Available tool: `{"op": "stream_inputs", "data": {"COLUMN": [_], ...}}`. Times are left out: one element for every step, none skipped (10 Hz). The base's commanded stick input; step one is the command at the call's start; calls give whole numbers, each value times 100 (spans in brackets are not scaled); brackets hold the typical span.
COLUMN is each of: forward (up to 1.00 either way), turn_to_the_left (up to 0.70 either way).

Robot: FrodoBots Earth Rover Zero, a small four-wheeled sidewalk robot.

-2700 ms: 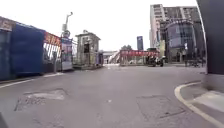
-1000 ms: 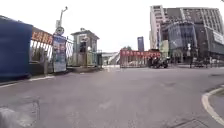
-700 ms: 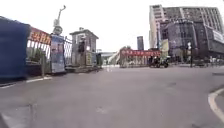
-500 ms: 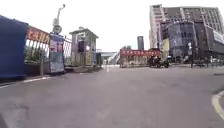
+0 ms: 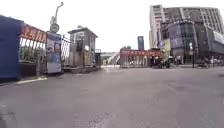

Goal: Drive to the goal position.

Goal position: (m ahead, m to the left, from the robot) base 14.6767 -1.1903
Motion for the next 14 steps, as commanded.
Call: {"op": "stream_inputs", "data": {"forward": [45,45,45,45,45,45,45,45,45,45,45,45,45,45], "turn_to_the_left": [0,0,0,0,0,0,0,0,0,0,0,0,0,0]}}
